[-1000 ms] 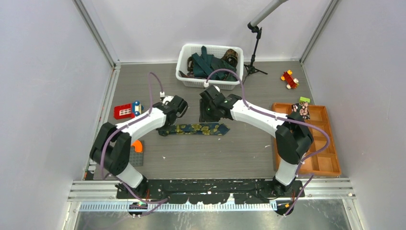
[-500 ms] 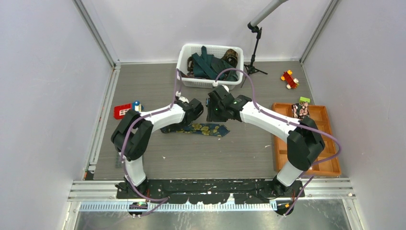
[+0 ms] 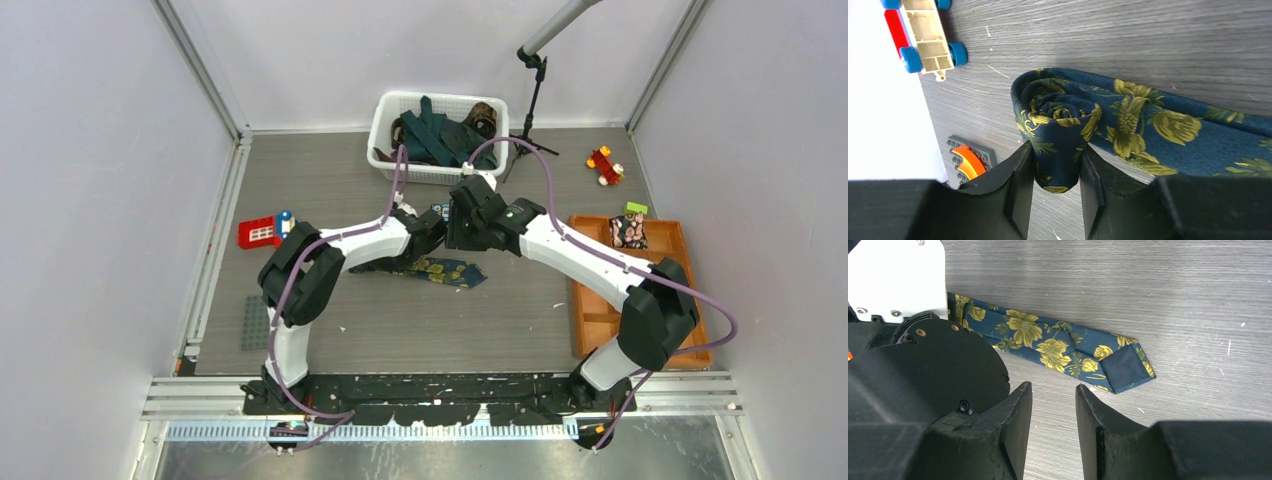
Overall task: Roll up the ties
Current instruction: Roll the tie into the bin.
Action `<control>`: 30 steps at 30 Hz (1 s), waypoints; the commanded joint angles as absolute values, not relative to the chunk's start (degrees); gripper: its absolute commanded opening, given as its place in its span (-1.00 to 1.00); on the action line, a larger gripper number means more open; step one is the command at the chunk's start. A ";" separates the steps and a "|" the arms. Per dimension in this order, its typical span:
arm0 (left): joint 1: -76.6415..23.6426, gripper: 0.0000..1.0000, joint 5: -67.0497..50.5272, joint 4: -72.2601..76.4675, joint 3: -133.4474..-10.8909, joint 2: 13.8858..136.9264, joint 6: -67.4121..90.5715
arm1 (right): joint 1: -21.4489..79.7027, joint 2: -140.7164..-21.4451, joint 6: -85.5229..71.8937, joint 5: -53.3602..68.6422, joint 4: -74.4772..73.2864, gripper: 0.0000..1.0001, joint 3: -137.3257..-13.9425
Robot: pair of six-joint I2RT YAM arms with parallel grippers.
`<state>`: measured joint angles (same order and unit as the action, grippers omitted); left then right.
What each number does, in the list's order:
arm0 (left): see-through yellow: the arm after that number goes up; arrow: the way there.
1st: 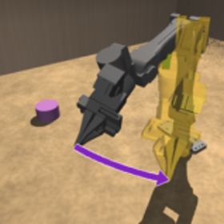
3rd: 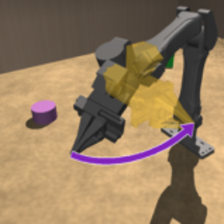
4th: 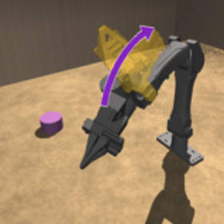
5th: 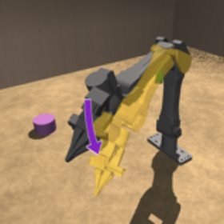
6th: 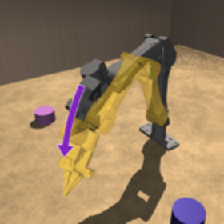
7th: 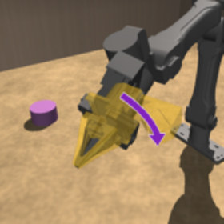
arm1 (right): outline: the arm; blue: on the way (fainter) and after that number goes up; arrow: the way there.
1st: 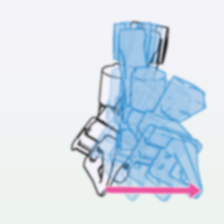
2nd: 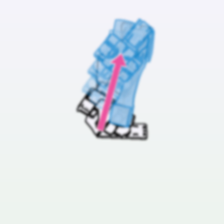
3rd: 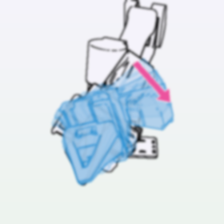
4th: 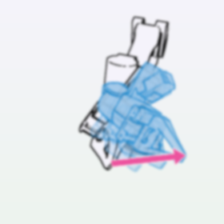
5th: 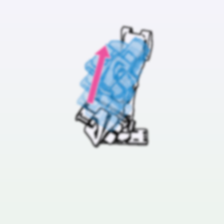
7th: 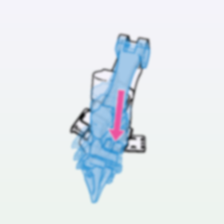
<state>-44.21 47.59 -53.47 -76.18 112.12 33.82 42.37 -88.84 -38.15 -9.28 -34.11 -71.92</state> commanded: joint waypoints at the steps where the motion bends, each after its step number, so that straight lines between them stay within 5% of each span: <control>1: -45.34 -0.24 41.62 -49.89 -78.35 113.90 33.86 | 42.47 -85.21 -39.58 -10.41 -33.81 -0.13 -71.60; 30: -41.24 0.24 17.56 -45.11 -77.00 98.87 30.06 | 42.49 -84.11 -42.57 -7.86 -32.52 -0.06 -74.03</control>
<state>-43.68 22.59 -47.44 -78.43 104.81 31.27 42.26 -83.92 -41.12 -9.96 -35.73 -71.24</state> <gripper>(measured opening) 0.621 0.468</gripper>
